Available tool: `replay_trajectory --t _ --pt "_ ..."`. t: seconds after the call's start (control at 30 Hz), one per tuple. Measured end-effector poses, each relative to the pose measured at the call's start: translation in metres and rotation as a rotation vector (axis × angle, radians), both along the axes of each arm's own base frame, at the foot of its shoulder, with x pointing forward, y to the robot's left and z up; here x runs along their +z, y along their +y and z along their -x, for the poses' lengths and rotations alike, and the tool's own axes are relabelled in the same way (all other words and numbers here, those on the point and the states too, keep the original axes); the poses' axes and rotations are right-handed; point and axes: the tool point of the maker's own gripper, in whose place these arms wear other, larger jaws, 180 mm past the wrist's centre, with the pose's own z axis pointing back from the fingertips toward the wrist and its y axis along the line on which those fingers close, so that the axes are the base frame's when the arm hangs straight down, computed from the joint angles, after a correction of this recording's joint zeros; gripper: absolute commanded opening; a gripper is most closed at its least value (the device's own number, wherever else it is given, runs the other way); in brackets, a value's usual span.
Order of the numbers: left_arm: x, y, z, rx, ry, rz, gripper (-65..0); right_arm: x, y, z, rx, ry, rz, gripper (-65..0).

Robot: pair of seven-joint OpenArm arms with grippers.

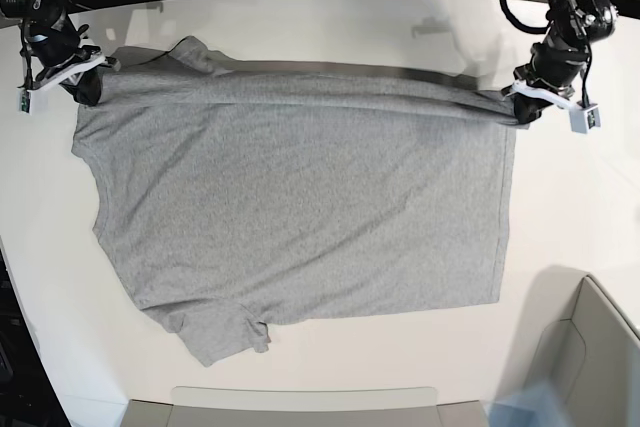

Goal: Fold the T-shirt properly
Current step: 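Lift the shoulder corners and drag them toward the hem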

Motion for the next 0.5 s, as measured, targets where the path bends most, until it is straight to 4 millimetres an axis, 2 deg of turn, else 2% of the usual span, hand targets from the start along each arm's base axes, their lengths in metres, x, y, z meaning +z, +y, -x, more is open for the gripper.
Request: replay_trajectory --t 0.1,0.27,0.4,0.5 --pt "0.002 0.000 -0.013 0.003 -0.016 0.014 -65.0 0.000 0.006 -0.015 0.042 -0.005 0.050 -65.0" --pt "-0.013 0.004 -0.023 0.029 0.017 0.061 -65.0 -0.002 0.022 -0.041 0.100 -0.018 0.105 -65.0" --pt "-0.018 0.006 -0.028 0.040 0.025 0.077 -65.0 -0.014 0.016 -0.057 0.094 0.004 0.127 -65.0" --pt "-0.011 0.006 -0.038 0.036 -0.003 0.076 -65.0 -0.018 0.015 -0.068 0.091 0.008 0.120 -65.0"
